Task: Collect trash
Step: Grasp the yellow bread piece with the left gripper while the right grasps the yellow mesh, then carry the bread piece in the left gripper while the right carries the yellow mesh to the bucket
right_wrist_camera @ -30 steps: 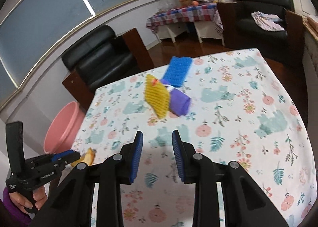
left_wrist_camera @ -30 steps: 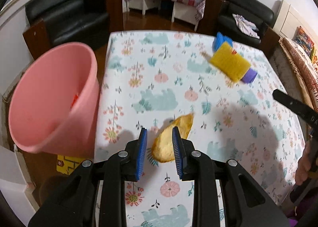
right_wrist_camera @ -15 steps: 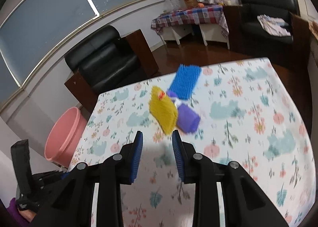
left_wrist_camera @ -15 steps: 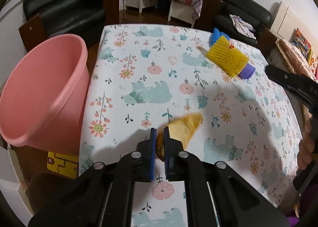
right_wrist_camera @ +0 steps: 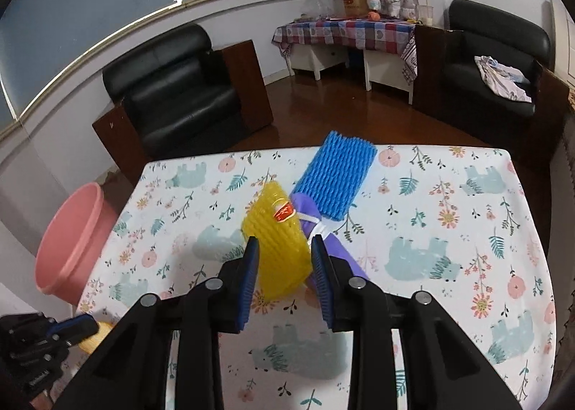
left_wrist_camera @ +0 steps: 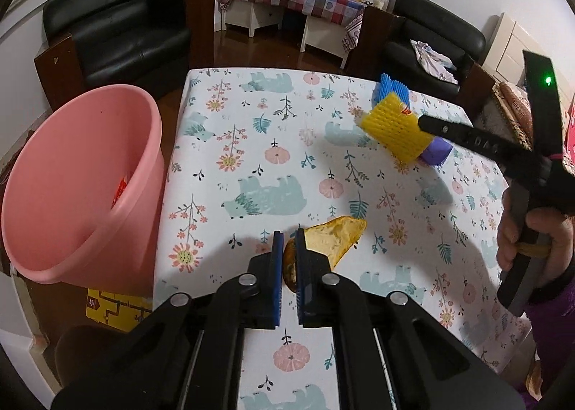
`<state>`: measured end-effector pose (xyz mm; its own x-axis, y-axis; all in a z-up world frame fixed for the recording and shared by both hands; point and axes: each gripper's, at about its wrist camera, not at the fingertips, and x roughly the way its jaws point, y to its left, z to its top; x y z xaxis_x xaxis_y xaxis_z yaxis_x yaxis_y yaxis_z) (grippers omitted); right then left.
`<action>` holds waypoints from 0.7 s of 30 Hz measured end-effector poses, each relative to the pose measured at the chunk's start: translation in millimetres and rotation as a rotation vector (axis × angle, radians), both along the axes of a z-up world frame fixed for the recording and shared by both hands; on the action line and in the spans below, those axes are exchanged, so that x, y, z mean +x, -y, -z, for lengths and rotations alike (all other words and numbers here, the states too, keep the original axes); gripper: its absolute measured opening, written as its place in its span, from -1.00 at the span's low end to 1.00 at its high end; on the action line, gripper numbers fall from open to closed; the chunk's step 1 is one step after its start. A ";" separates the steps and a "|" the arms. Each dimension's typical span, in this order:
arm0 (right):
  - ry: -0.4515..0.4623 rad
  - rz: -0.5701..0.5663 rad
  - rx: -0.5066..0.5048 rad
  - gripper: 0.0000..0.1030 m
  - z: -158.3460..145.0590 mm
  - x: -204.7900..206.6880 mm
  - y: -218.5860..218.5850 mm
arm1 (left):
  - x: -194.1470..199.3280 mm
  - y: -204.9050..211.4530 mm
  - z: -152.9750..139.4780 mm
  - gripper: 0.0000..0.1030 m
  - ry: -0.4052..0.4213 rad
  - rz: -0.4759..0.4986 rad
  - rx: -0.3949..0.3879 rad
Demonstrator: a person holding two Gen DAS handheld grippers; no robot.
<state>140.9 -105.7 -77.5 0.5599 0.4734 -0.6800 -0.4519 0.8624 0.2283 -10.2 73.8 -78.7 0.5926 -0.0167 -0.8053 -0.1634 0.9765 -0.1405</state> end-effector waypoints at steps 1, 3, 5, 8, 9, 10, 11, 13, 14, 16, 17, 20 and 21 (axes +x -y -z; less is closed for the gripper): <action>-0.002 -0.003 0.000 -0.82 1.4 -0.5 -1.0 | 0.3 -0.7 -0.2 -0.90 0.001 0.000 -0.001; -0.012 -0.007 -0.008 -0.93 4.5 -2.7 -4.0 | 0.9 -1.8 -1.4 -0.90 0.005 0.001 -0.005; -0.015 -0.012 -0.006 -1.00 5.1 -5.0 -4.4 | 1.1 -2.7 -2.8 -0.90 0.012 0.002 -0.006; 0.007 -0.009 0.016 -1.00 -0.5 -13.0 -0.8 | -0.1 -3.7 -6.5 -0.90 0.028 0.002 -0.011; 0.016 -0.008 0.028 -1.00 -4.1 -17.0 1.5 | -1.3 -4.4 -8.0 -0.90 0.035 0.002 -0.012; 0.020 -0.008 0.041 -1.00 -6.9 -19.9 3.4 | -2.3 -4.6 -9.5 -0.90 0.040 0.002 -0.012; 0.020 -0.009 0.050 -1.00 -9.4 -22.1 5.0 | -3.0 -5.8 -10.5 -0.90 0.045 0.002 -0.013; 0.031 -0.025 0.063 -1.00 -15.3 -27.7 6.5 | -4.2 -8.0 -12.5 -0.90 0.053 -0.002 -0.018; 0.041 -0.031 0.056 -1.00 -17.2 -29.1 5.4 | -4.7 -8.8 -12.8 -0.90 0.055 -0.002 -0.021; 0.037 -0.030 0.038 -0.82 -17.1 -27.8 2.2 | -5.5 -10.7 -12.4 -0.90 0.055 -0.005 -0.030; 0.026 -0.029 0.035 -0.70 -16.0 -25.8 1.1 | -6.1 -11.3 -11.9 -0.90 0.054 -0.006 -0.033; 0.000 -0.015 0.036 -0.24 -6.4 -19.6 -3.6 | -7.9 -12.9 -10.0 -0.90 0.053 -0.007 -0.038; -0.006 -0.010 0.018 -0.24 -1.3 -16.5 -7.3 | -8.0 -13.3 -9.2 -0.90 0.052 -0.008 -0.039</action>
<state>124.4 -98.4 -76.2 0.5507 0.4917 -0.6746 -0.4594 0.8532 0.2469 -18.2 87.1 -69.5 0.6336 -0.0425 -0.7725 -0.1631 0.9687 -0.1871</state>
